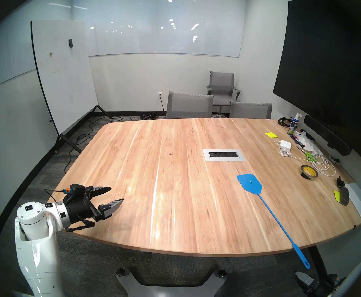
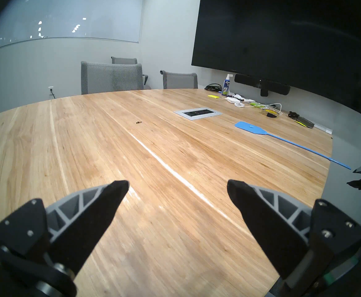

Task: Swat a bug on table

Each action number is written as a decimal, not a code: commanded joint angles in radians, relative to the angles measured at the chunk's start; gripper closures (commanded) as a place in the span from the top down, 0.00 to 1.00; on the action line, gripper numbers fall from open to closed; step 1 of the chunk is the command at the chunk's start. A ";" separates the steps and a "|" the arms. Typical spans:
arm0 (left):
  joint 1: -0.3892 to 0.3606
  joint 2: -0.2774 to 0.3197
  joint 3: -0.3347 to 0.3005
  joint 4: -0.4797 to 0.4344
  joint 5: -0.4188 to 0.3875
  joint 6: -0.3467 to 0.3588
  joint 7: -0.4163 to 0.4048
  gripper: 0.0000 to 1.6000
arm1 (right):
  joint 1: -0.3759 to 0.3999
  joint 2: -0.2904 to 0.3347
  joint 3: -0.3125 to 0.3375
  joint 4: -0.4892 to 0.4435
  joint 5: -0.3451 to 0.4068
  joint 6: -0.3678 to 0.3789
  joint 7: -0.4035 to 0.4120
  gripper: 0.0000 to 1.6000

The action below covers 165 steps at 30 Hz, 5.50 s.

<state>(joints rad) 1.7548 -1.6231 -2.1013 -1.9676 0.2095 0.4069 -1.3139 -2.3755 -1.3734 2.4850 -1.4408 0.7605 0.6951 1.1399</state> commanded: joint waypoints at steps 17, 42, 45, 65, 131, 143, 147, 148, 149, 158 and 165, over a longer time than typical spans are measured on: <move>-0.004 -0.003 0.000 -0.014 0.002 -0.003 -0.005 1.00 | 0.019 0.041 -0.046 0.066 0.122 0.025 0.080 1.00; -0.006 -0.007 -0.003 -0.014 0.007 -0.004 -0.010 1.00 | 0.033 0.085 -0.086 0.137 0.249 0.049 0.058 1.00; -0.007 -0.007 -0.003 -0.014 0.007 -0.004 -0.011 1.00 | 0.038 0.087 -0.090 0.149 0.268 0.045 0.056 1.00; -0.009 -0.011 -0.005 -0.014 0.012 -0.005 -0.015 1.00 | 0.057 0.153 -0.167 0.263 0.376 0.002 0.079 1.00; -0.015 -0.021 -0.013 -0.014 0.025 -0.008 -0.026 1.00 | 0.123 0.252 -0.255 0.344 0.431 -0.074 0.155 1.00; -0.016 -0.023 -0.014 -0.014 0.027 -0.008 -0.029 1.00 | 0.127 0.256 -0.255 0.340 0.438 -0.073 0.153 1.00; -0.016 -0.024 -0.015 -0.014 0.028 -0.008 -0.029 1.00 | 0.129 0.257 -0.254 0.340 0.441 -0.072 0.151 1.00; -0.016 -0.024 -0.015 -0.014 0.028 -0.008 -0.029 1.00 | 0.129 0.258 -0.254 0.340 0.442 -0.072 0.151 1.00; -0.016 -0.024 -0.015 -0.014 0.028 -0.008 -0.030 1.00 | 0.129 0.258 -0.253 0.339 0.443 -0.072 0.150 1.00; -0.017 -0.026 -0.016 -0.014 0.030 -0.009 -0.031 1.00 | 0.129 0.256 -0.253 0.331 0.446 -0.071 0.143 1.00; -0.018 -0.026 -0.016 -0.014 0.031 -0.009 -0.032 1.00 | 0.130 0.254 -0.258 0.331 0.444 -0.071 0.138 1.00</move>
<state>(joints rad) 1.7391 -1.6500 -2.1203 -1.9676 0.2430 0.4002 -1.3442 -2.2425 -1.1262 2.2285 -1.1000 1.1942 0.6241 1.2109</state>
